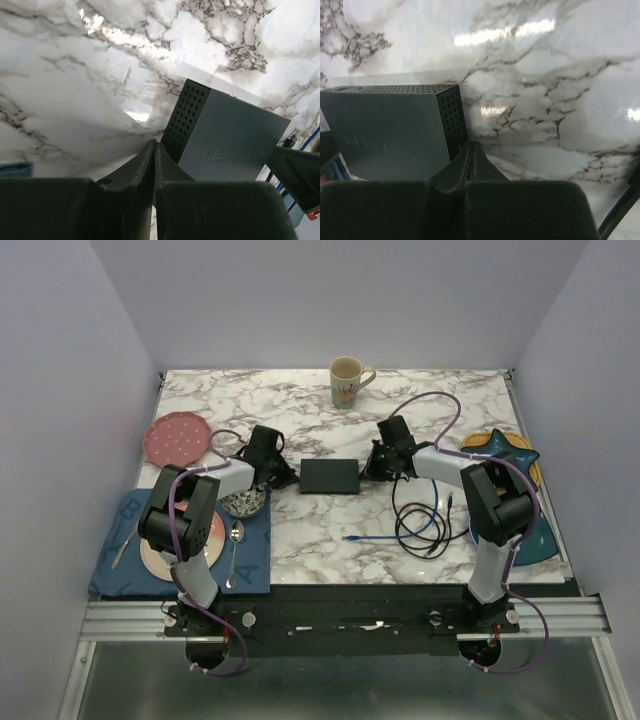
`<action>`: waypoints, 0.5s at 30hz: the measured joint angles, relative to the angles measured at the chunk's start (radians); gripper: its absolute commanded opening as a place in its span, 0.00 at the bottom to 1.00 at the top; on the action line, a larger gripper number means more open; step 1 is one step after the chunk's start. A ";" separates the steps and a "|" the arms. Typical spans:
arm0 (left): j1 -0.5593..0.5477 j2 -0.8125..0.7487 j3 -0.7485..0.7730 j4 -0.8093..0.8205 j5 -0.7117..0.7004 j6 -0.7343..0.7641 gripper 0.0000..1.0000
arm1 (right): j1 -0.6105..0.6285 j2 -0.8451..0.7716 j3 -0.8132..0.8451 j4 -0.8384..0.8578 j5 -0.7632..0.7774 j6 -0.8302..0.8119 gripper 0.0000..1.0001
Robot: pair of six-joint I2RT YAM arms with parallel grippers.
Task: Pull the plug from the switch port
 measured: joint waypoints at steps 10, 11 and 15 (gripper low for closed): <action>-0.005 -0.066 -0.074 0.003 -0.002 0.006 0.28 | 0.031 -0.072 -0.110 0.049 -0.012 0.028 0.01; -0.005 -0.067 -0.068 -0.013 -0.003 0.013 0.31 | 0.031 -0.072 -0.105 0.039 -0.009 0.026 0.01; -0.007 -0.097 -0.016 -0.102 -0.016 0.039 0.47 | 0.016 -0.091 -0.093 -0.034 0.003 0.006 0.10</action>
